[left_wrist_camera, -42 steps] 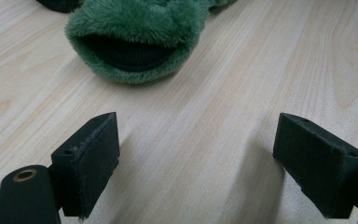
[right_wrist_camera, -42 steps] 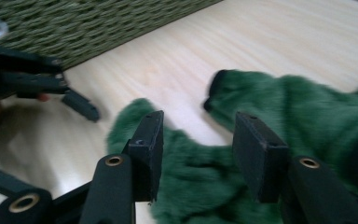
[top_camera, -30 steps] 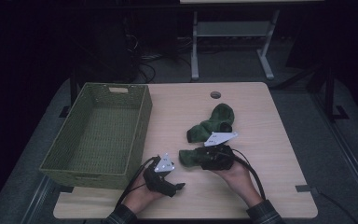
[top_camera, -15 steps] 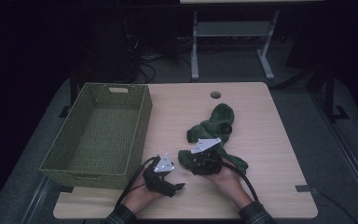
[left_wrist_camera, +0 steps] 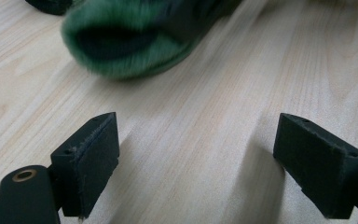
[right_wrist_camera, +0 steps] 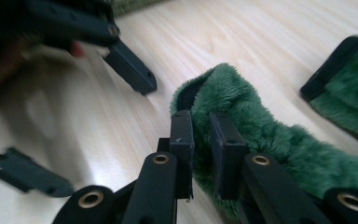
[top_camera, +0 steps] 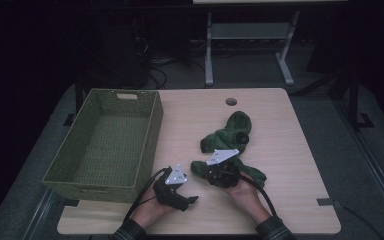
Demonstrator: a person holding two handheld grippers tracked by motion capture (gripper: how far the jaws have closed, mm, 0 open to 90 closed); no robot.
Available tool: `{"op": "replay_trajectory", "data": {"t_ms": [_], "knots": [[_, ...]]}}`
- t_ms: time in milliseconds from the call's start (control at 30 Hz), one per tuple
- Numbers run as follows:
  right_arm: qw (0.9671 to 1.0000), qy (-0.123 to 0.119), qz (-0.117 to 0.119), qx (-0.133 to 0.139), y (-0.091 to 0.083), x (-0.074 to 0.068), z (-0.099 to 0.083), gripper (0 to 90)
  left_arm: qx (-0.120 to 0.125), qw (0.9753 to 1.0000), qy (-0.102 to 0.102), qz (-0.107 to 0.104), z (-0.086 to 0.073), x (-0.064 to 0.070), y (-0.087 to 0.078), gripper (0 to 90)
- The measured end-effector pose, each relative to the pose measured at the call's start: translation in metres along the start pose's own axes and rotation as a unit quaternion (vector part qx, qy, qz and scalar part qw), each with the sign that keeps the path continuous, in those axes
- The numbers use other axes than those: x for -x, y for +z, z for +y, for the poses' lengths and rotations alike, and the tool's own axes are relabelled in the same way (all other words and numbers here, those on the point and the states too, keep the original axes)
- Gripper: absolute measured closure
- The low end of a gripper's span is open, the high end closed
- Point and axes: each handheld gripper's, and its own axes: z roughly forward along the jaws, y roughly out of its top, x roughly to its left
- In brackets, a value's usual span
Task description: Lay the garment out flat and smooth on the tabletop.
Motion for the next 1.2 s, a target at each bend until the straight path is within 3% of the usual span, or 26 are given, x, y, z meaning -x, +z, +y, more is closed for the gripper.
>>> {"op": "replay_trajectory", "data": {"t_ms": [233, 333, 567, 800, 967, 1000, 1200], "knots": [[0.9989, 0.03, 0.009, 0.036, -0.026, 0.011, -0.001, 80.1, 0.003, 1.0, -0.003, -0.001, 0.0, 0.0, 0.0, 13.7], [0.9975, 0.042, 0.005, 0.056, -0.042, 0.019, -0.004, 79.7, 0.003, 1.0, -0.002, -0.001, 0.0, 0.0, 0.0, 13.7], [0.9951, 0.066, -0.008, 0.073, -0.061, 0.031, -0.012, 79.7, 0.003, 1.0, -0.002, -0.001, 0.0, 0.0, 0.0, 13.7], [0.9934, 0.092, -0.03, 0.062, -0.072, 0.044, -0.028, 78.7, 0.004, 1.0, -0.004, -0.001, 0.0, 0.001, 0.0, 13.7], [0.9907, 0.11, -0.065, 0.047, -0.077, 0.054, -0.039, 76.2, 0.001, 1.0, -0.003, -0.002, 0.0, 0.001, 0.0, 13.7], [0.9891, 0.112, -0.086, 0.04, -0.08, 0.059, -0.044, 75.9, 0.001, 1.0, -0.003, -0.002, 0.0, 0.0, 0.0, 13.7], [0.9854, 0.12, -0.115, 0.037, -0.094, 0.067, -0.052, 74.3, 0.001, 1.0, -0.003, -0.002, 0.0, 0.0, 0.0, 13.7]]}}
